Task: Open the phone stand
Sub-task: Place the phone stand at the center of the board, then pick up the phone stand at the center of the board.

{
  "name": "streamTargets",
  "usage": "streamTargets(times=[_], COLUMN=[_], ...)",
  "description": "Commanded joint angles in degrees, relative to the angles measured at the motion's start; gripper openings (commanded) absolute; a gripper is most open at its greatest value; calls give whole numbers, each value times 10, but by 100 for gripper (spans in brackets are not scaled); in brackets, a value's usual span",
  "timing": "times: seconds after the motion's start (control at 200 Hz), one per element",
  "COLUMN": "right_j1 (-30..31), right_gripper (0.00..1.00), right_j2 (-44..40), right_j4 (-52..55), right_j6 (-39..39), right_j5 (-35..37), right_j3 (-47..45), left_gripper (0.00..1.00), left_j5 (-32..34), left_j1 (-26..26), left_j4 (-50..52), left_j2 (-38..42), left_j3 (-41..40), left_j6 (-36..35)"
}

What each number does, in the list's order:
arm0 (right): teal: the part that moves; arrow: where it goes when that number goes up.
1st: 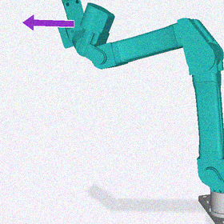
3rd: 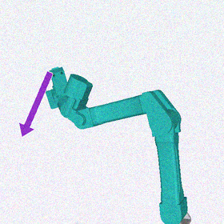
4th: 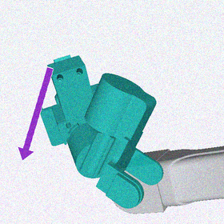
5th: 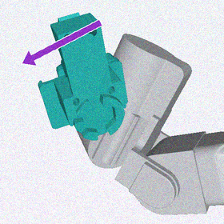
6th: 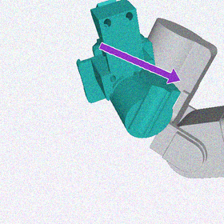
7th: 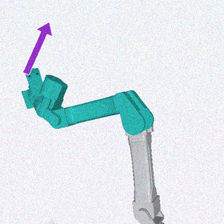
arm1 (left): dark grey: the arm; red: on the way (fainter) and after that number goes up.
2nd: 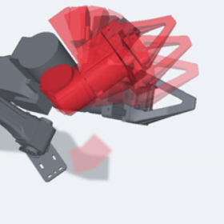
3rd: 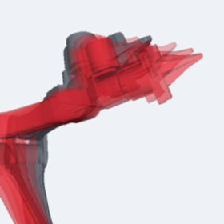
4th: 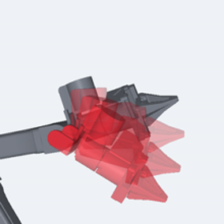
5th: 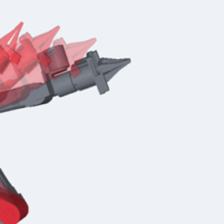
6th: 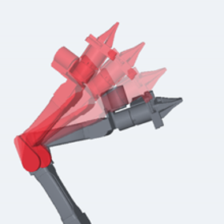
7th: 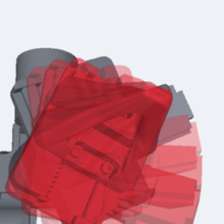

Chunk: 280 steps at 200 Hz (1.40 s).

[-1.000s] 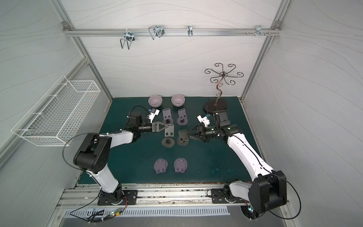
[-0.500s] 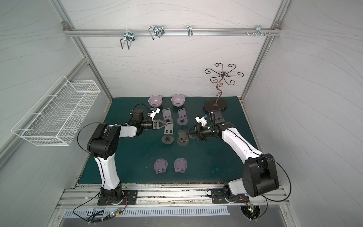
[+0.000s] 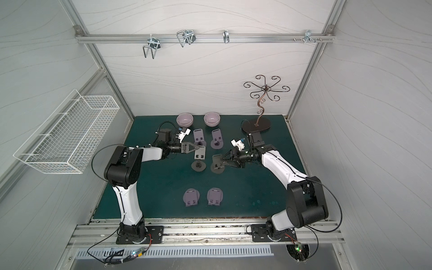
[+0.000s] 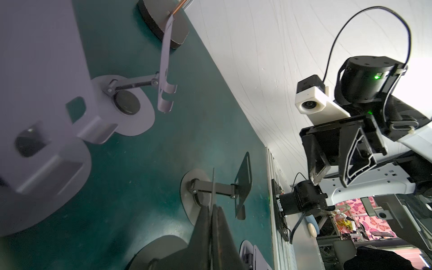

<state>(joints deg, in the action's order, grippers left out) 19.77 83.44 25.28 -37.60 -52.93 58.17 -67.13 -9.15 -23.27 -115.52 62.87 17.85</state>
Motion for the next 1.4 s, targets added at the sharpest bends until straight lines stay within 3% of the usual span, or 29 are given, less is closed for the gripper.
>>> streamTargets(times=[0.0,0.12,0.515,0.74,0.92,1.061,1.221,1.396], right_j1=[3,3,6,5,4,1,-2,-5], right_gripper=[38,38,38,38,38,39,40,45], right_j2=[-19,-27,-38,-69,-122,-170,-230,-330], right_j4=[-1,-4,-9,11,33,50,88,141], right_j6=[11,9,3,6,9,9,21,44], right_j5=[-6,-9,-13,-10,-5,6,26,94], right_j3=[2,-9,-12,-8,-6,-20,-48,-75], left_gripper=[18,28,42,47,49,54,55,58], left_j5=[20,29,68,179,262,343,347,368], left_j1=[5,8,12,13,4,-57,-136,-230], left_j4=[20,27,-4,-62,75,270,358,421], left_j2=[14,27,79,136,235,331,395,471], left_j3=[-4,-11,-39,-82,-71,-40,-57,-120], left_j6=[-26,-27,7,67,81,21,71,102])
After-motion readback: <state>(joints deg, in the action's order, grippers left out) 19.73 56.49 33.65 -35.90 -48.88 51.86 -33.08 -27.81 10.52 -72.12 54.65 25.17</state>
